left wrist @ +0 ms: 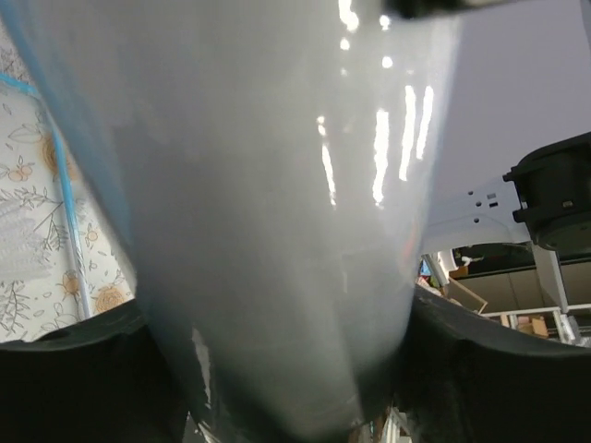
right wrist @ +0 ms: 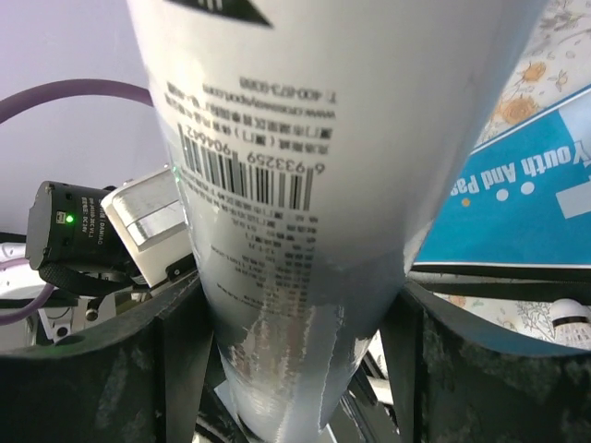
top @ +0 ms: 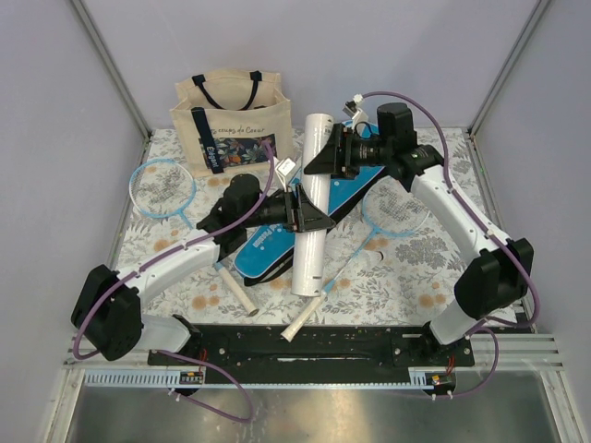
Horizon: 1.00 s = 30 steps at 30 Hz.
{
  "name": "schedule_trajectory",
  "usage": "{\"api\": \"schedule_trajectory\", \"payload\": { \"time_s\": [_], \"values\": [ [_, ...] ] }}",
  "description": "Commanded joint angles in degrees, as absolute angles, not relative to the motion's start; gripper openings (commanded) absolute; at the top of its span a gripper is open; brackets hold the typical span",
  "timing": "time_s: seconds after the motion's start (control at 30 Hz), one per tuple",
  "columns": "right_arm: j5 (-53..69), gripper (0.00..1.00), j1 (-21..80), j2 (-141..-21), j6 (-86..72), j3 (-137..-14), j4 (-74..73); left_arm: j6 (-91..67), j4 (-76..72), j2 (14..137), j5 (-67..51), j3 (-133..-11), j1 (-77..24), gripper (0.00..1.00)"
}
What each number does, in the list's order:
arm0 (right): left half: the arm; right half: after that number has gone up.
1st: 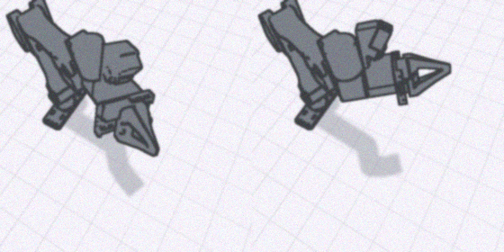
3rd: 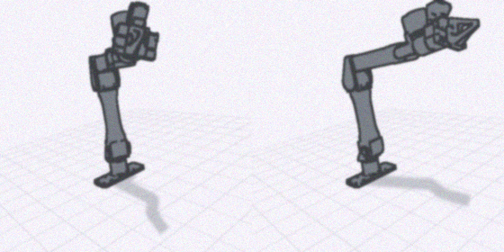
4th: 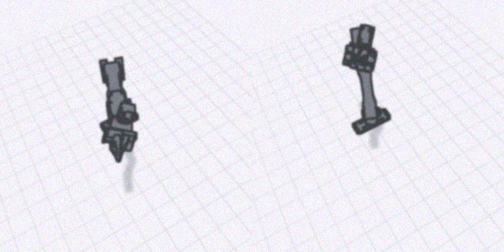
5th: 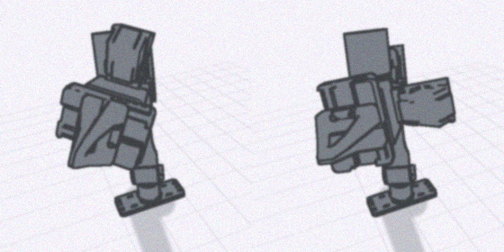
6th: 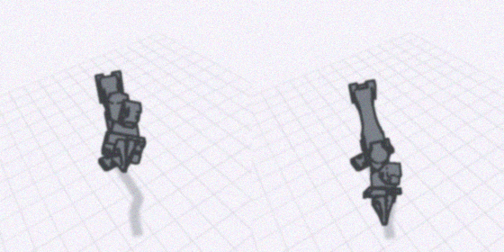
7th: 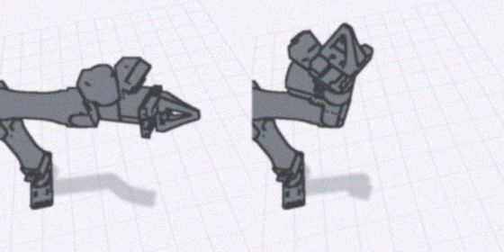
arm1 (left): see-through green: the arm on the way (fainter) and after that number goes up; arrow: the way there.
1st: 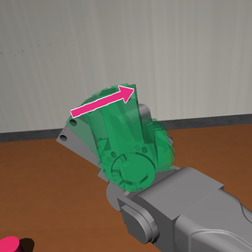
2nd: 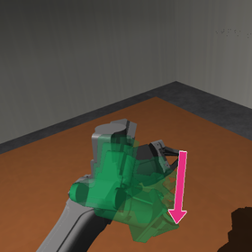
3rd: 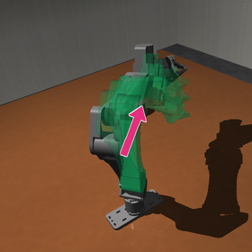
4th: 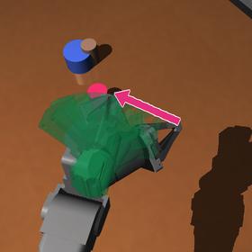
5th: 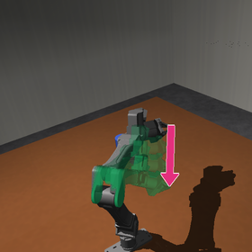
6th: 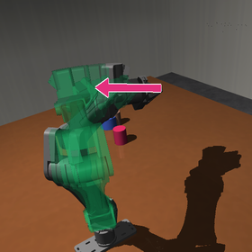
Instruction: Pack up the badminton gear
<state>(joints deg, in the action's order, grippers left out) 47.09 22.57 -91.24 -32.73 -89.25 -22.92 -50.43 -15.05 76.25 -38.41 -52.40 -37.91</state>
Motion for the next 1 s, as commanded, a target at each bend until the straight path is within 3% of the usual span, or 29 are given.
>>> {"api": "schedule_trajectory", "payload": {
  "time_s": [0.0, 0.1, 0.3, 0.4, 0.53, 0.8, 0.97],
  "values": [
    [49.39, 0.71, 23.29, -91.93, -33.31, -91.58, -19.95, -53.78, -21.18, 74.80, -38.67, -51.60, -37.27, 0.68],
    [49.05, 0.79, 23.29, -91.67, -32.70, -91.23, -19.86, -55.02, -21.18, 74.09, -37.45, -50.98, -36.65, 0.63],
    [42.21, 0.94, 23.38, -87.64, -31.38, -89.13, -19.78, -58.70, -22.76, 71.46, -33.85, -48.35, -34.02, 0.61],
    [38.07, 0.96, 23.20, -83.51, -30.85, -86.67, -19.25, -61.25, -23.20, 69.44, -31.65, -46.85, -31.65, 0.61],
    [33.23, 0.93, 23.20, -75.52, -31.63, -76.85, -13.56, -62.75, -19.87, 65.67, -25.51, -45.62, -28.75, 0.61],
    [33.57, 0.83, 23.73, -55.48, -36.56, -44.86, 18.07, -68.81, -7.74, 56.00, -6.26, -45.88, -25.84, 0.64],
    [33.14, 0.77, 26.62, -50.19, -36.39, -34.29, 29.95, -77.51, -5.36, 51.16, 1.39, -44.13, -25.66, 0.64]
  ]
}}
